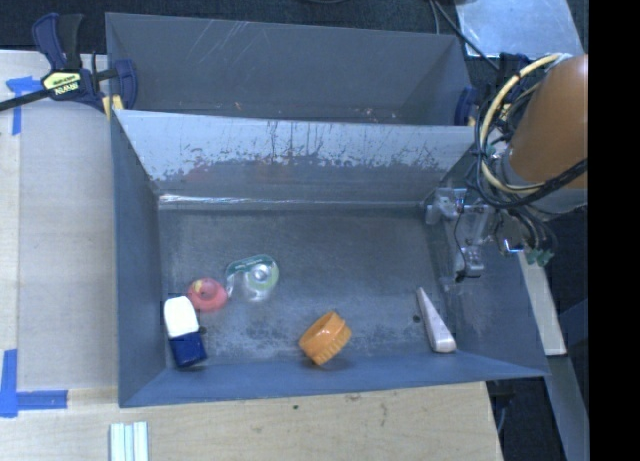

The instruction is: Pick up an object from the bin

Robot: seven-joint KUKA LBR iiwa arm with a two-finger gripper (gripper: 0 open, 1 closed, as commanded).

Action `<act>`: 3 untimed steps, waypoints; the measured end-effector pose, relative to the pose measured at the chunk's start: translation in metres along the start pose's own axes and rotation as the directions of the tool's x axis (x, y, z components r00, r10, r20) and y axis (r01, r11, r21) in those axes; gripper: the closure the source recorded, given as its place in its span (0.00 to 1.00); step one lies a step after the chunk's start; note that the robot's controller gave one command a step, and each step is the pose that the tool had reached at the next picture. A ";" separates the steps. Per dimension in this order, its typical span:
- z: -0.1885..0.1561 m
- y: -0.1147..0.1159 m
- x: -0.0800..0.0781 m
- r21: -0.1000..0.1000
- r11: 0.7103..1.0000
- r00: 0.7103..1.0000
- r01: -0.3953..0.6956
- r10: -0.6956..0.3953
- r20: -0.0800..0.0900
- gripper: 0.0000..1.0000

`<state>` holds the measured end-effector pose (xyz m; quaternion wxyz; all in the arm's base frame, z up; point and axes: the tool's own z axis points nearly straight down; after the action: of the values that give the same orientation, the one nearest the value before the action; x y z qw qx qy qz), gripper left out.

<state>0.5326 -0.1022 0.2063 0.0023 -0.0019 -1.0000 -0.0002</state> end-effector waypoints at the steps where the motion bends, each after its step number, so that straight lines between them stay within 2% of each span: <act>1: -0.004 0.001 -0.002 0.001 1.000 1.000 0.004 -0.004 0.008 0.00; 2: 0.119 -0.036 0.022 0.000 0.969 0.969 -0.246 0.246 0.006 0.00; 3: 0.085 -0.043 0.024 0.007 0.899 0.899 0.437 -0.437 0.008 0.00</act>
Offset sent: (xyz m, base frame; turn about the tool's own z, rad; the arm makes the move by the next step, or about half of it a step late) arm -0.0268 -0.0402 -0.1363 0.2820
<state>0.5081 -0.1452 0.1213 -0.0025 0.2224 -0.9749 0.0017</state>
